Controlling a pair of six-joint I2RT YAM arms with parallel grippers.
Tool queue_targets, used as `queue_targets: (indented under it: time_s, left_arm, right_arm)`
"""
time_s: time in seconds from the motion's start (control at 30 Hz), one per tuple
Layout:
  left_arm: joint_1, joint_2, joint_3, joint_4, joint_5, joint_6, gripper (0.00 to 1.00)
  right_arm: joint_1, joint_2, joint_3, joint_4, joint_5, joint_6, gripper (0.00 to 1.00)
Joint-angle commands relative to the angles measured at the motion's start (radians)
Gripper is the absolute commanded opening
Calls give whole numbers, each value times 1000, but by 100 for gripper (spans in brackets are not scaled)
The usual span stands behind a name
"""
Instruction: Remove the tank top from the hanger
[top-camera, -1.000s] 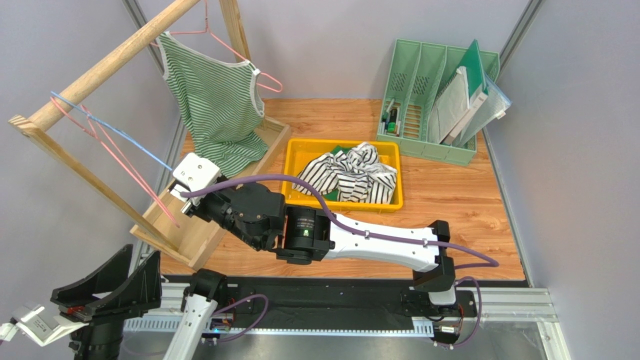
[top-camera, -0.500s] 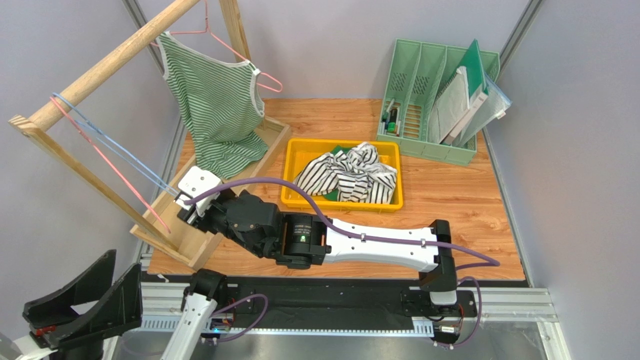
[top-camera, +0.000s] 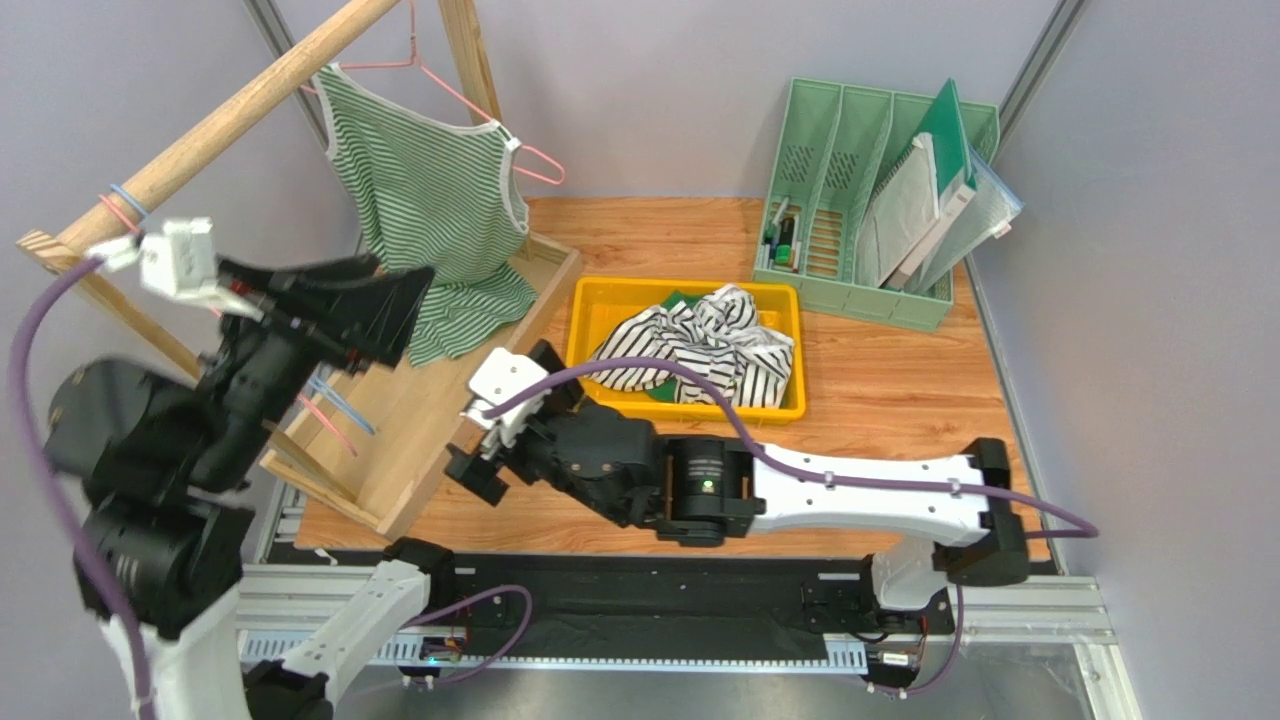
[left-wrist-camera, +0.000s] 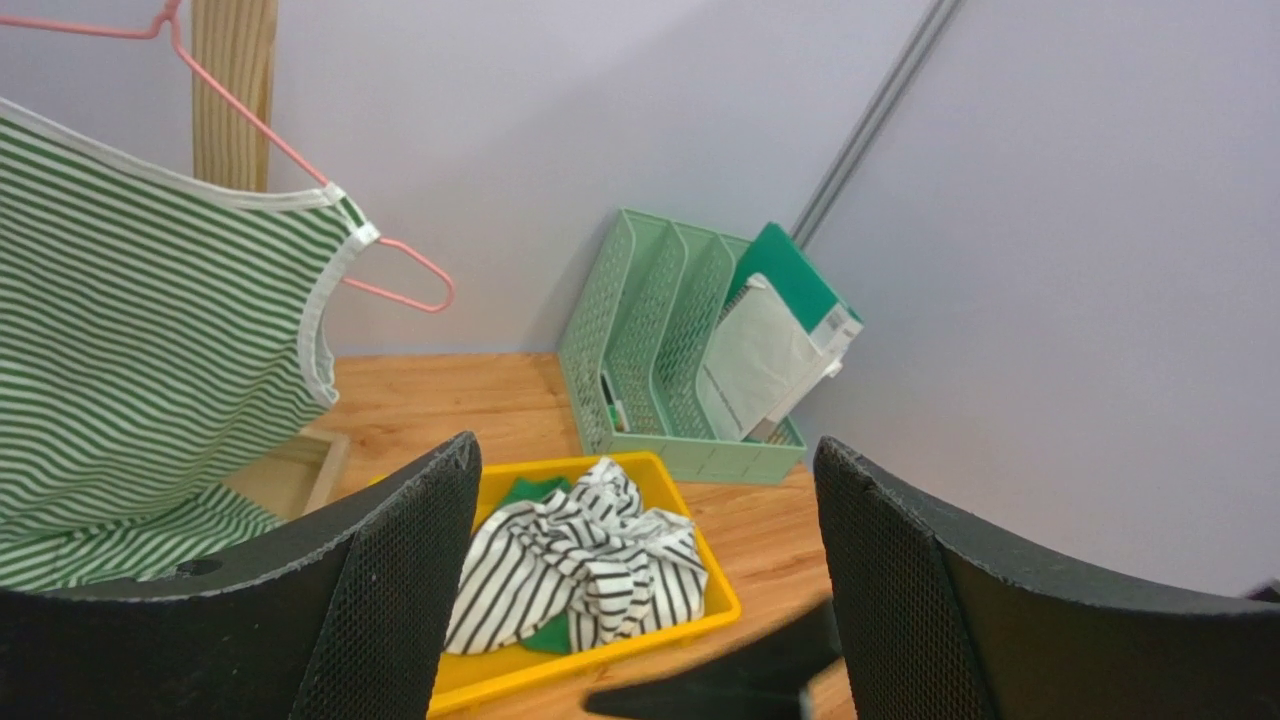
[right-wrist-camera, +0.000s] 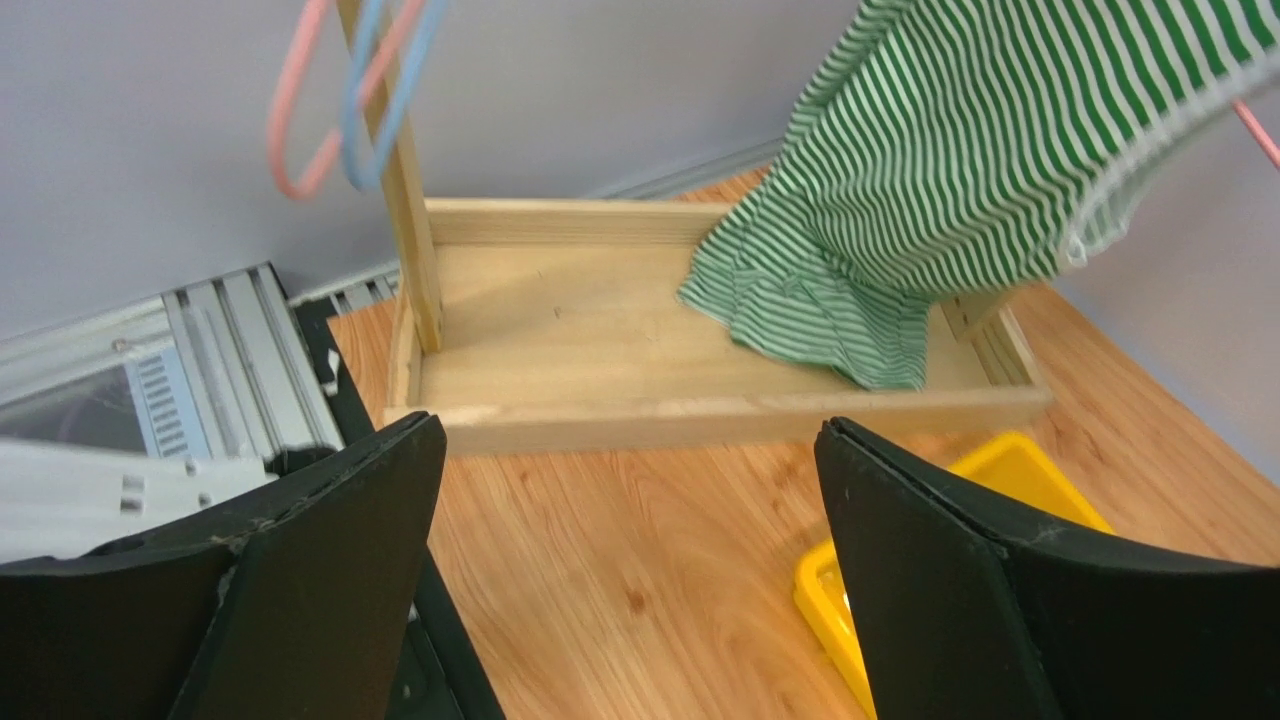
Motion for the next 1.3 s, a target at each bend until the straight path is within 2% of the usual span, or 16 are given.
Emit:
queue_targets:
  time_s: [0.0,0.1,0.23,0.47,0.63,0.8,1.0,1.13,1.27]
  left_arm:
    - [0,160,100,44,-66,29,86]
    - [0,339,176,40,-175,39,86]
    - [0,487,229,85,-269,-4,87]
    - [0,694,302,113,-433,-112,86]
    - [1,760,299,156,-507,-150,86]
    - [1,779,275,224,-547,-139,77]
    - [1,836,282,283,-568,-130,75]
    - [1,869,308,293,-626,-138,72]
    - [1,898,325,319,-692,-135,72]
  right_arm:
    - [2,-194,-156,32,72,76,99]
    - [2,-317,-324,29,110,146,99]
    - [0,-463,-529,21,173,217,99]
    - [-23,-630,-683,-55,224,317,100]
    - [-110,-646,-720,-141,210,418,100]
    - [-211,-615,-761,-165,110,470,100]
    - [-256,-564,-755,-192,32,548,100]
    - [-271,-508,-645,-360,96,654,100]
    - [-279,-446,-561,-509,252,722,100]
